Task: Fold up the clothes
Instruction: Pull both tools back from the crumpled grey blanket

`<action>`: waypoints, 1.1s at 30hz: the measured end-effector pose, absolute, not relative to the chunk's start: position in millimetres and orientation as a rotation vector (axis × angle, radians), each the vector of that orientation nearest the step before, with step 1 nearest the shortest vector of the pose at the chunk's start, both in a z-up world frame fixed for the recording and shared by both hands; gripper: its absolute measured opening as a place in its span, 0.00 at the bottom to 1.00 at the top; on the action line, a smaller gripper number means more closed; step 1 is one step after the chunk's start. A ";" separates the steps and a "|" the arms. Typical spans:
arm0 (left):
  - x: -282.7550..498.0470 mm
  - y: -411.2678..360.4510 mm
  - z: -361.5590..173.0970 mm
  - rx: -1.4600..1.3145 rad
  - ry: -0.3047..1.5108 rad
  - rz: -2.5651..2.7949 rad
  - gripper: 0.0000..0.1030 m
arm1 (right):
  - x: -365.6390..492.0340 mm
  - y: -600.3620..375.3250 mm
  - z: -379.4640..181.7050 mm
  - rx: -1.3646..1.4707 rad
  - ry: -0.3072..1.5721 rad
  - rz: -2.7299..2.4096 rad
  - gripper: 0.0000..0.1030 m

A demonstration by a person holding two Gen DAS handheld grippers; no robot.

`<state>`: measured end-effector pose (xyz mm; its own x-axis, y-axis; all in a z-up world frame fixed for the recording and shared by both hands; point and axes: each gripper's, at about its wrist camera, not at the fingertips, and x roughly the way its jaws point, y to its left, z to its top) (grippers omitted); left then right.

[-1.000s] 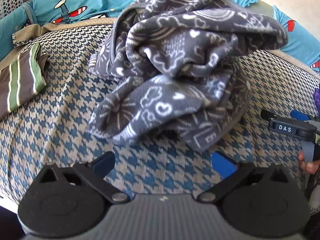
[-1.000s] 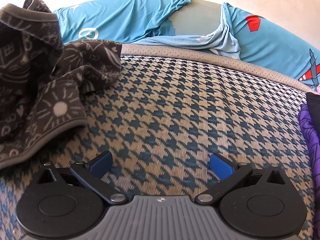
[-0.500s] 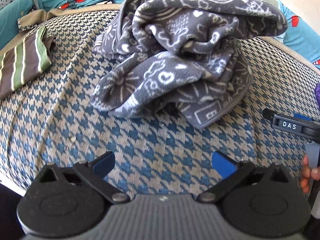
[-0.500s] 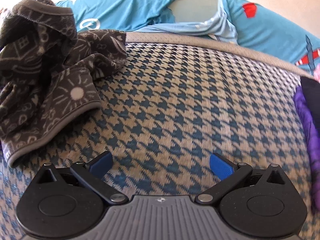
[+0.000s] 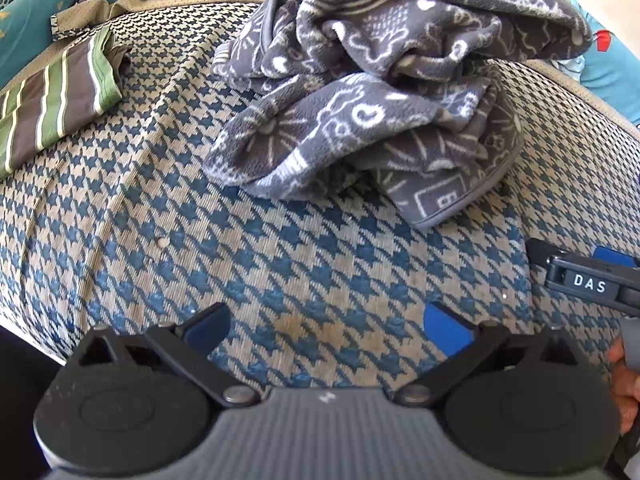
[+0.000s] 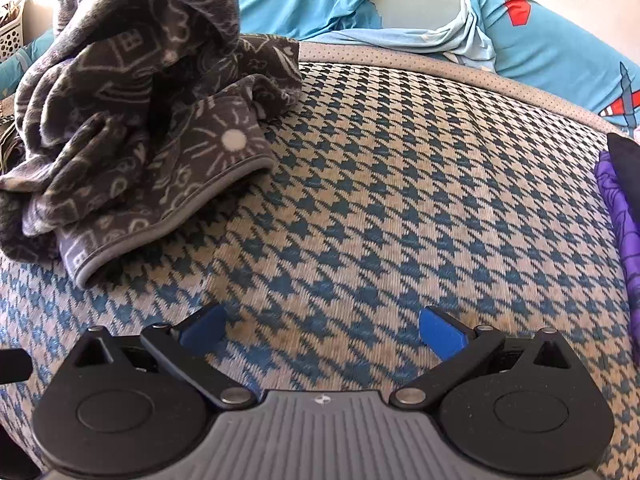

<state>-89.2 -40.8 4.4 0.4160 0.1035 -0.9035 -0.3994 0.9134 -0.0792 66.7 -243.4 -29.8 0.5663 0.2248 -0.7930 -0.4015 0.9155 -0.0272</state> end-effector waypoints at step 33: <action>-105.7 -45.1 7.1 -0.327 1.080 0.370 1.00 | 15.3 -228.8 -10.2 -0.221 0.897 0.456 1.00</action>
